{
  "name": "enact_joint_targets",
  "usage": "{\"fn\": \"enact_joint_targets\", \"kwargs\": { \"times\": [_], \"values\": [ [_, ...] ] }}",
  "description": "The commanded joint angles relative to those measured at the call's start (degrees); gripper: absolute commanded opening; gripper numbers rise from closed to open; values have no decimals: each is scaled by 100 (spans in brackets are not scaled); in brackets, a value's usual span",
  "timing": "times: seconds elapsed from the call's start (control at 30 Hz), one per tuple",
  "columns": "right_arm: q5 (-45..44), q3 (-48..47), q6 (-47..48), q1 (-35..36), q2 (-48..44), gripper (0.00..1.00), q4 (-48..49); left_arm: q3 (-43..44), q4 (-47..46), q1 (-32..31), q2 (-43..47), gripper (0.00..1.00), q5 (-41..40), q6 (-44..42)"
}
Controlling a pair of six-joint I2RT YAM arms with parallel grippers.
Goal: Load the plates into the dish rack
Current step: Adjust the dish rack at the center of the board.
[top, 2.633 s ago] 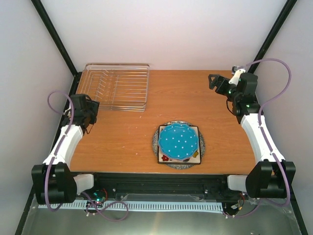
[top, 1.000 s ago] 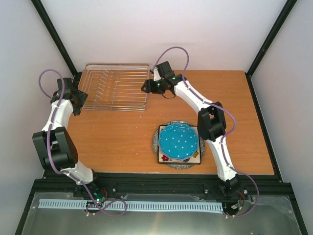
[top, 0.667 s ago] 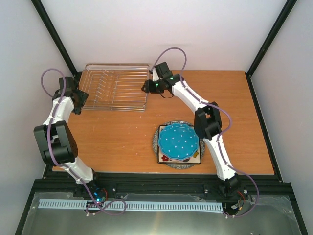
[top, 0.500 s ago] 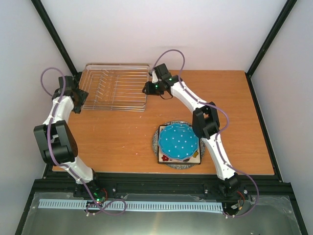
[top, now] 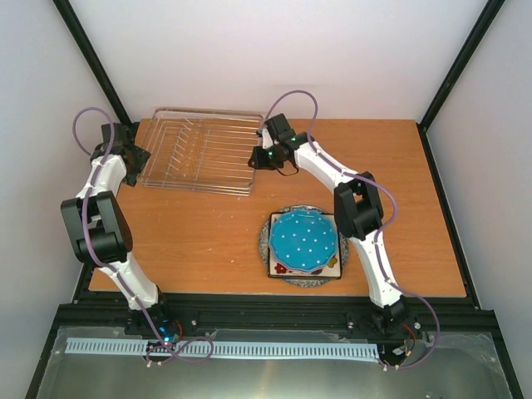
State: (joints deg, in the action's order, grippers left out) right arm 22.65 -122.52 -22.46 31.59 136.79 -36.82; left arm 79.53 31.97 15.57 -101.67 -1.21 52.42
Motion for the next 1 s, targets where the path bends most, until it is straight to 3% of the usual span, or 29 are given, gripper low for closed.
{"fn": "enact_joint_targets", "kwargs": {
  "times": [0.0,0.17,0.43,0.97],
  "values": [
    [-42,679,39,31,-486,26,-128,338,-142,1,-293,73,38,-282],
    [-92,630,-10,27,-491,26,-80,239,5,1,-259,73,178,-297],
    [19,408,-150,26,-438,26,-184,-37,-541,1,-176,74,211,-181],
    [144,802,-396,415,-774,24,-288,2237,-321,72,-1719,77,20,-852]
  ]
}}
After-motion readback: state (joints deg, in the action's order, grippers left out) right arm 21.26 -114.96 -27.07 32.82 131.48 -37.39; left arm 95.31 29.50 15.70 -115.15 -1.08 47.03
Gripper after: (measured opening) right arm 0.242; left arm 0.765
